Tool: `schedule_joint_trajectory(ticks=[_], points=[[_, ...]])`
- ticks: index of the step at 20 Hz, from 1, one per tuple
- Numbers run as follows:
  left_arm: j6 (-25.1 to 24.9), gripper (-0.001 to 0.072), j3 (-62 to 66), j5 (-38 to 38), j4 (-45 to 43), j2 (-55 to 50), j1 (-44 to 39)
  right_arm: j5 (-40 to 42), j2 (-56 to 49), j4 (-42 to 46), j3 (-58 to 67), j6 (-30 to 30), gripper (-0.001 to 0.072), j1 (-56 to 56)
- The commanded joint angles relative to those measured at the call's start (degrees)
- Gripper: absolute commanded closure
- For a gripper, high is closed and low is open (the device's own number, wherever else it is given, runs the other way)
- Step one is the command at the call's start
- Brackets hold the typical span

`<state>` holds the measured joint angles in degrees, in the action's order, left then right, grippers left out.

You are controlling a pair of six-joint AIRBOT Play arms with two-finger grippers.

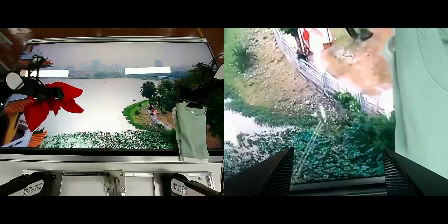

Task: Fold the shirts.

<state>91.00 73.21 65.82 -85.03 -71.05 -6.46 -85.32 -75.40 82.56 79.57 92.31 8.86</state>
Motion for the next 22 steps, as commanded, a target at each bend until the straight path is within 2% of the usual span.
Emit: schedule_joint_trajectory(ticks=[1, 5, 9, 15, 16, 17, 18, 19, 22], points=[[4.8, 0.0001, 5.7, -1.8, -5.0, -5.5, 8.9, 1.4, 0.0, -0.2, 0.0, -0.3, 0.0056, 0.0], [6.0, -0.0004, 11.9, 0.3, 3.6, -16.8, 18.8, 4.4, 0.0, -0.2, 0.0, -0.4, 0.0056, 0.0], [6.4, -0.0006, 12.9, 0.5, 4.4, -24.9, 20.6, 6.1, 0.0, -0.2, 0.0, -0.4, 0.0056, 0.0], [6.4, -0.0001, 12.9, -7.7, 8.2, -30.8, 20.0, 6.1, 0.0, -0.7, 0.0, -0.4, 0.0056, 0.0], [6.4, 0.0027, 12.9, -9.9, 9.3, -30.9, 19.9, 6.1, 0.0, -0.6, 0.0, -0.4, 0.0057, 0.0], [6.4, 0.0244, 13.0, -11.5, 11.2, -30.9, 19.9, 6.1, 0.0, -0.6, 0.0, -0.4, 0.0056, 0.0], [5.0, 0.053, 13.0, -12.0, 14.3, -30.8, 19.9, 6.1, 0.0, -0.6, 0.0, -0.4, 0.0056, 0.0], [0.7, 0.0665, 13.3, -11.5, 18.2, -30.5, 19.8, 6.2, 0.0, -0.6, 0.0, -0.4, 0.0056, 0.0], [-8.8, 0.0664, 13.7, -7.5, 23.6, -27.0, 17.8, 6.3, 0.0, -0.5, 0.0, -0.4, 0.0056, 0.0]])
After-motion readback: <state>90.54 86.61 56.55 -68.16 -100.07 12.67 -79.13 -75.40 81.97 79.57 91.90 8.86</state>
